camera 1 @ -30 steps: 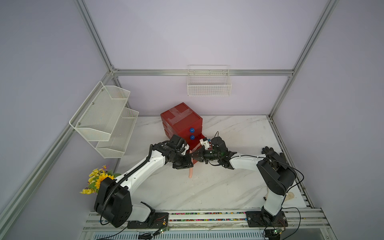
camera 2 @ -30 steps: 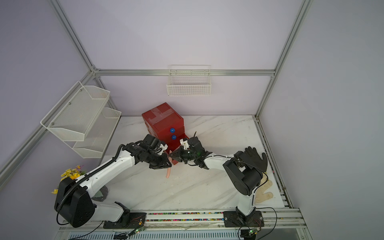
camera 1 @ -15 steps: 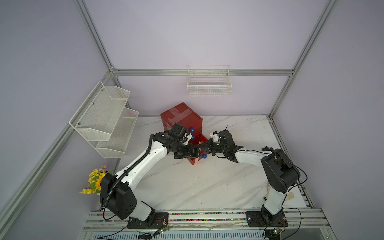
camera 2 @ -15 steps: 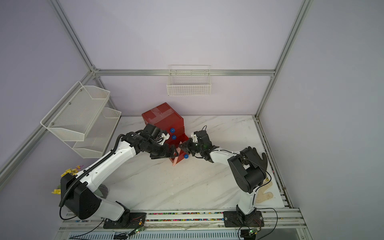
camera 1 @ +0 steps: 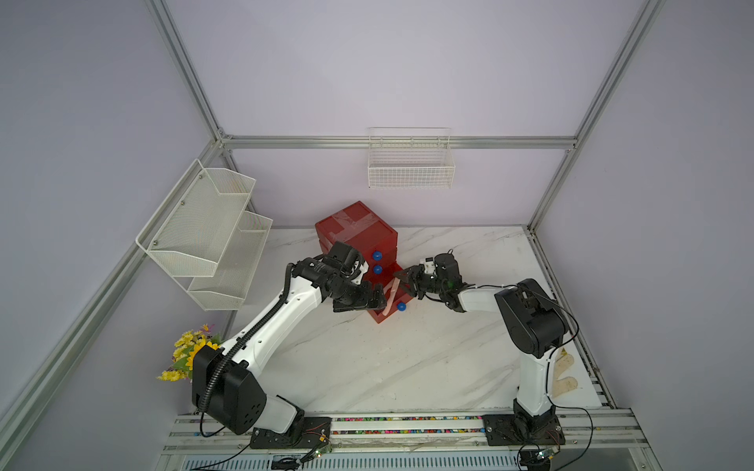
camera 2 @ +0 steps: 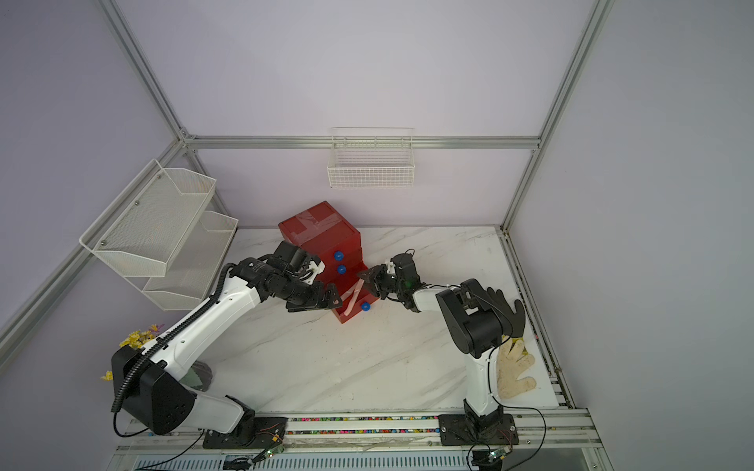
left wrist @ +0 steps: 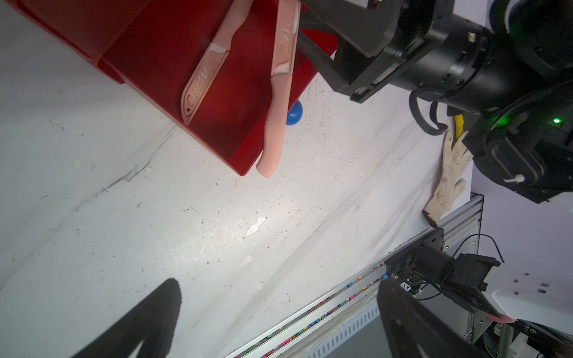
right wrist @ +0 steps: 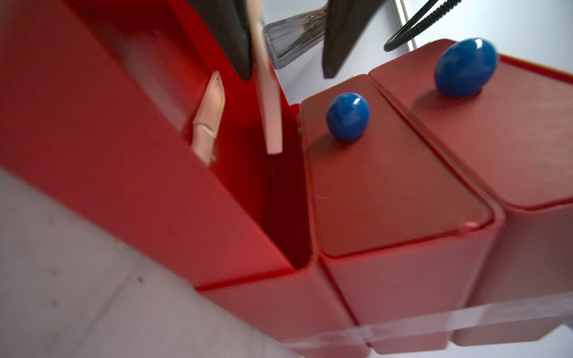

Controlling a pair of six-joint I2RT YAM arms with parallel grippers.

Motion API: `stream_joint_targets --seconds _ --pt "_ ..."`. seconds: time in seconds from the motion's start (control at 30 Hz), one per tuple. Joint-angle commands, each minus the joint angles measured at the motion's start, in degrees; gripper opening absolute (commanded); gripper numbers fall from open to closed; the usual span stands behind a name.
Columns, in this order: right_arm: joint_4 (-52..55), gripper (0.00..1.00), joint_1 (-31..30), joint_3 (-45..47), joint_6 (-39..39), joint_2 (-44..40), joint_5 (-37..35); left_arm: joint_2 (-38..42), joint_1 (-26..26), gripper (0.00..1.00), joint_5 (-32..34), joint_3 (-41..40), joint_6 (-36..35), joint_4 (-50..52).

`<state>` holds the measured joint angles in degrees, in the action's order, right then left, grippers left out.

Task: Place the fruit knives into the drawer by color
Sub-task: Place the fruit knife in the drawer, then close the drawer in the storage box.

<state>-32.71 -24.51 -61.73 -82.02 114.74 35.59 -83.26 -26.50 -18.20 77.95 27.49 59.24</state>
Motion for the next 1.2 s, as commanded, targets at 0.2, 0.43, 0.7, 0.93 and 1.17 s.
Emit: stream_joint_targets --seconds 0.2,0.43,0.7,0.93,1.17 --pt "-6.23 0.51 1.09 8.6 0.96 -9.77 1.53 -1.9 1.05 1.0 2.17 11.65 2.13 0.14" --pt "5.61 0.42 1.13 15.92 9.49 -20.34 0.52 -17.44 2.92 0.97 8.14 32.61 1.65 8.25" --pt "13.71 0.0 2.44 20.43 11.86 -20.35 0.91 -36.1 7.59 0.0 4.27 55.03 3.45 13.27" --pt "13.46 0.0 3.09 14.84 12.71 -12.48 4.08 -38.07 9.93 0.0 3.78 55.79 2.5 11.43" --pt "13.46 0.0 4.2 7.99 13.03 -4.98 6.63 -35.29 9.28 0.0 -7.58 57.84 2.11 7.87"
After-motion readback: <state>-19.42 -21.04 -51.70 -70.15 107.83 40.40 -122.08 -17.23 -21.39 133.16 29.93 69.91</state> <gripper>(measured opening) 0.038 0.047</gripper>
